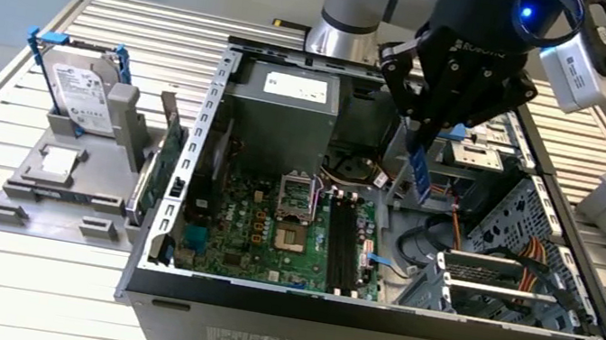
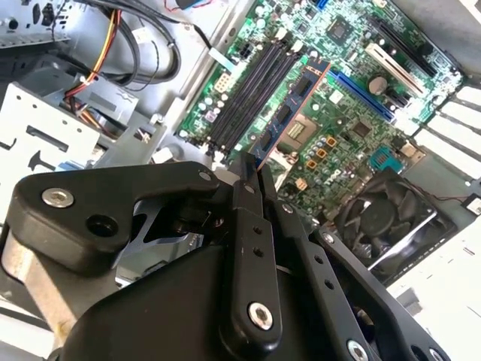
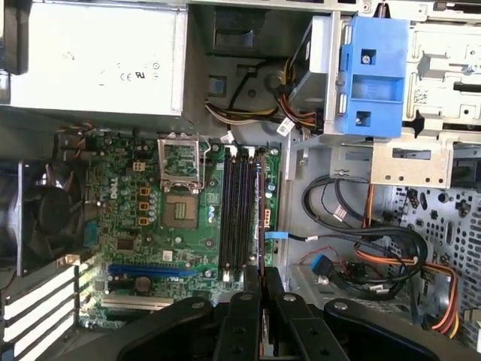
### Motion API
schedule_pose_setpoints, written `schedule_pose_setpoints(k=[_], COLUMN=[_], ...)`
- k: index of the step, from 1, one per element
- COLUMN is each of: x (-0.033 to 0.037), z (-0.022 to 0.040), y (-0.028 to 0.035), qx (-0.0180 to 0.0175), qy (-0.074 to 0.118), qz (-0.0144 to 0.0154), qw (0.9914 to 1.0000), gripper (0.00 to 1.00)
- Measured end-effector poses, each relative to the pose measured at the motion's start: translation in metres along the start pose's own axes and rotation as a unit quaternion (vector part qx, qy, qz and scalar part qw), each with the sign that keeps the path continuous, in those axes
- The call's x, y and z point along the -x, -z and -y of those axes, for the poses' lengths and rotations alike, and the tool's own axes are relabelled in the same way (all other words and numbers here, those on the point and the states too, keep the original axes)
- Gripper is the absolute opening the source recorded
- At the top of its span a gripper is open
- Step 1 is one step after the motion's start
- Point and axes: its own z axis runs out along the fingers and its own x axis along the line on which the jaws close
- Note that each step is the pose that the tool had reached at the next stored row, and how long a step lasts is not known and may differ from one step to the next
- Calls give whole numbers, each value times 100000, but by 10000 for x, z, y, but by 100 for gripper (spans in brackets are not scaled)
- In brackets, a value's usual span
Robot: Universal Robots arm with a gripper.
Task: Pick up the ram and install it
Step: 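Insert the ram into the slot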
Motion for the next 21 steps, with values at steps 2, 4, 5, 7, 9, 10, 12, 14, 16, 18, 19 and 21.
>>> schedule_pose_setpoints(k=[2,4,5,7,9,10,12,14,16,18,19,21], x=[13,19,21,22,23,23,24,28,34,44,50,61], z=[1,0,0,0,0,0,0,0,0,0,1,1], y=[-22,-45,-58,-81,-98,-107,-125,-144,-164,-184,-194,-215], qx=[0,-2,-2,-1,-1,1,1,-3,-3,-4,-2,-2], qy=[2,-1,-6,-4,0,-1,0,2,4,1,0,-2], qz=[-2,-4,-5,-3,-4,-3,-5,-5,-3,-4,-3,-5], qw=[100000,100000,100000,100000,100000,100000,100000,100000,100000,100000,100000,100000], gripper=[0,0,0,0,0,0,0,0,0,0,0,0])
